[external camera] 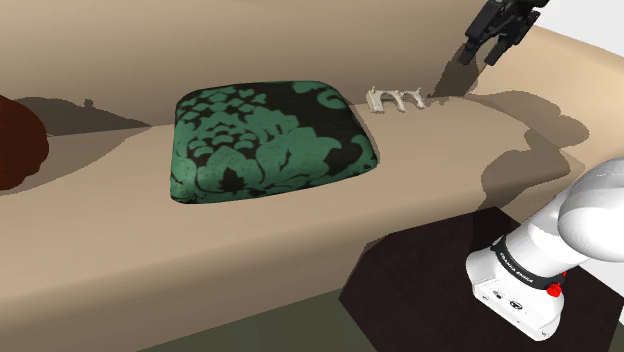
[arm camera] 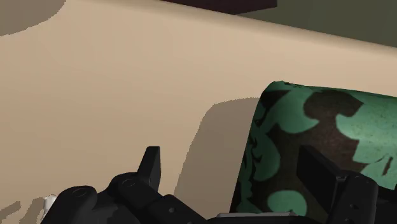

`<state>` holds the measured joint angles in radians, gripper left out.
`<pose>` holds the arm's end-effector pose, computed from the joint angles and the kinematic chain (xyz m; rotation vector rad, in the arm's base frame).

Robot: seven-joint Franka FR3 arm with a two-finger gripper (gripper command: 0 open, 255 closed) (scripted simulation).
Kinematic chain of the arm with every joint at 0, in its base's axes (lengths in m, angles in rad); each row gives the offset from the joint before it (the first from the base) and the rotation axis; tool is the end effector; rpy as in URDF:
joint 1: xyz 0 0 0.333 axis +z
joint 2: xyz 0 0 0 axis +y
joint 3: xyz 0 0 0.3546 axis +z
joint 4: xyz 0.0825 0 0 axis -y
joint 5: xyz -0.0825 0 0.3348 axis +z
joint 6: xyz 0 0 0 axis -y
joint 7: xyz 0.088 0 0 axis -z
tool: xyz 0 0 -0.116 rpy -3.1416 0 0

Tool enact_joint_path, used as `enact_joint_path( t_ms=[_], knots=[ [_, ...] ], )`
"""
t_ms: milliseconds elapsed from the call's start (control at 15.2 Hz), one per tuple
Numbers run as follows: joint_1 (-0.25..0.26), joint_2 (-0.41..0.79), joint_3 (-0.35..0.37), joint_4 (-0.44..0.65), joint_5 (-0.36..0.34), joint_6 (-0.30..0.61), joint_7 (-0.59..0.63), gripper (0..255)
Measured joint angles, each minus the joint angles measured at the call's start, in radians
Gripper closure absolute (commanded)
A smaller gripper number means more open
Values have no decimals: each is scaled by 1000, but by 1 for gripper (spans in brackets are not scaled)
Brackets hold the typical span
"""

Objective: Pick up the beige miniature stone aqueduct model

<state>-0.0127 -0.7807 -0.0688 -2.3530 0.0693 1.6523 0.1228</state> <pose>0.2405 -0.0211 0.6164 -3.0060 0.2853 -0.1135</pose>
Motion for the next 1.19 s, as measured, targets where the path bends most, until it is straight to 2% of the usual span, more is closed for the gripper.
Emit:
enact_joint_path(
  t_ms=[198,594,1188],
  knots=[
    [-5,30,-11,-4,-8,31,-12,0],
    [-26,164,-58,-36,-40,189,-61,0],
    [-46,475,-135,39,-48,414,-139,0]
  ],
)
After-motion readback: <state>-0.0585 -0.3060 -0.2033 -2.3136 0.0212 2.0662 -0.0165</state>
